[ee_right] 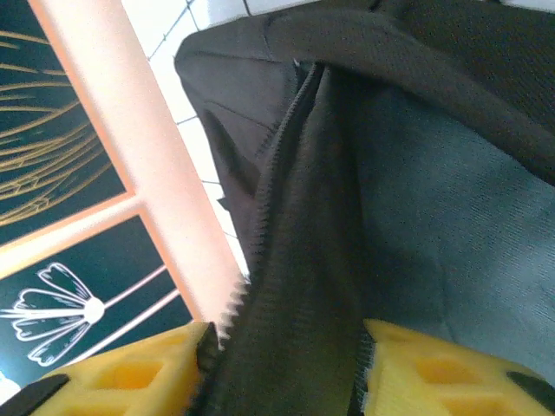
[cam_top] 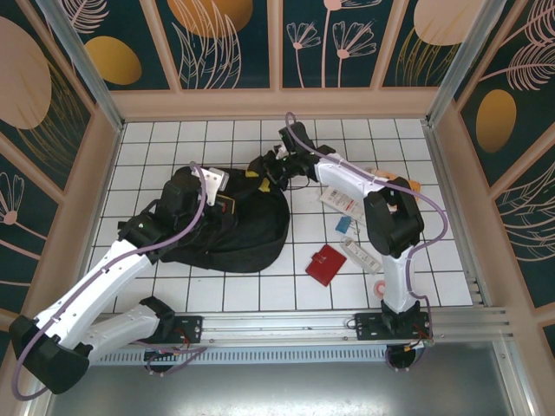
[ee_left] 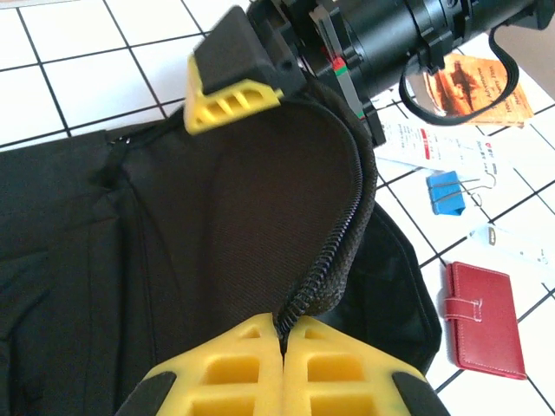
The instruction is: Pack the student bag
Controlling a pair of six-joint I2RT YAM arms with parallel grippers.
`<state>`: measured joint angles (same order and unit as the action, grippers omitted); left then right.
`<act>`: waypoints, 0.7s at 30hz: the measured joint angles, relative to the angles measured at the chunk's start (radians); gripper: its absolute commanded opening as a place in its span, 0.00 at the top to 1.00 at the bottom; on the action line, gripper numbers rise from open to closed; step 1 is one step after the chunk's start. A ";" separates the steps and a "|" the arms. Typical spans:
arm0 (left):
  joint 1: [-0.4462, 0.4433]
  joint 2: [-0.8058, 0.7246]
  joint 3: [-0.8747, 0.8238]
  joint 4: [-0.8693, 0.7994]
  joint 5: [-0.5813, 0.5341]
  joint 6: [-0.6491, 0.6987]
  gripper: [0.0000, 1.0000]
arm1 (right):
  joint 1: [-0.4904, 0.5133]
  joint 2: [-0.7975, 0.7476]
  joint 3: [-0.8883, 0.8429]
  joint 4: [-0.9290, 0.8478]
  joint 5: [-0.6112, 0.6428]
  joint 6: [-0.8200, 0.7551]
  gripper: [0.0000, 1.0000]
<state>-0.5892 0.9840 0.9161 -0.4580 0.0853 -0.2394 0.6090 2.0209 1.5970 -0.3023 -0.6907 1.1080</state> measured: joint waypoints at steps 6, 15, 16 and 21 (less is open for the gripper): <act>0.000 0.031 0.021 -0.041 0.040 0.001 0.55 | 0.001 0.000 0.050 -0.057 0.036 0.014 0.92; 0.000 0.200 0.290 -0.142 0.088 -0.076 0.38 | 0.021 0.000 0.181 -0.102 0.073 0.035 0.92; 0.000 0.227 0.321 -0.143 0.091 -0.085 0.38 | 0.025 0.000 0.181 -0.108 0.073 0.038 0.92; 0.000 0.333 0.396 -0.165 0.100 -0.110 0.38 | 0.043 0.000 0.181 -0.117 0.077 0.052 0.91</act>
<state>-0.5892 1.3170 1.3117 -0.6228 0.1856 -0.3496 0.6521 2.0209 1.7779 -0.4194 -0.6136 1.1599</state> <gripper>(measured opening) 0.626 0.095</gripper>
